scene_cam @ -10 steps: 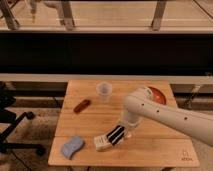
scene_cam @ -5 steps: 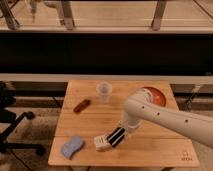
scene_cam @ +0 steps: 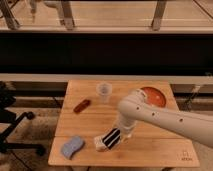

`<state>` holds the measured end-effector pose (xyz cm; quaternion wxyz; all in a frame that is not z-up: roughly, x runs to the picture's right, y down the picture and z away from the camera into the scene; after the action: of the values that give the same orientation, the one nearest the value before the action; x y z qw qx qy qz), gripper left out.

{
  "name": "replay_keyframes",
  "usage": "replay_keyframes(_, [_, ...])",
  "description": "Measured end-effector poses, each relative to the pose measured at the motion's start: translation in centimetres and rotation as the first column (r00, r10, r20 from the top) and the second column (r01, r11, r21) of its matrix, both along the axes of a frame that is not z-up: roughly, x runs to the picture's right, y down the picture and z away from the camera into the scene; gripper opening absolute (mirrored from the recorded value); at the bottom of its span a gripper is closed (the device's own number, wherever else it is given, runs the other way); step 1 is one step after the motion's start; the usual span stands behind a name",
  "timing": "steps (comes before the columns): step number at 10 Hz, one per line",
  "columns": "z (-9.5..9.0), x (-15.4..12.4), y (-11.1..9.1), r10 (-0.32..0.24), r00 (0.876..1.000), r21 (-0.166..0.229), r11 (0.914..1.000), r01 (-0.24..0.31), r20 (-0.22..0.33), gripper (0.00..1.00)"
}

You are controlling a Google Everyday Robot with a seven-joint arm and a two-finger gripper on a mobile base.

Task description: Place the eraser on the white sponge

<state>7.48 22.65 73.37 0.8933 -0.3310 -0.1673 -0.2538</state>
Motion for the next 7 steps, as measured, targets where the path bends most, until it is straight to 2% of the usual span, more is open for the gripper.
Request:
replay_keyframes(2, [-0.21,0.32,-0.06,-0.005,1.000,0.004,1.0000,0.005,0.003,0.10])
replay_keyframes(3, [-0.36,0.17,-0.05,-0.009,1.000,0.004,0.9999,0.009,0.006,0.05])
replay_keyframes(7, [-0.43,-0.22,0.58,-0.003,1.000,0.006,1.0000,0.003,0.009,0.03])
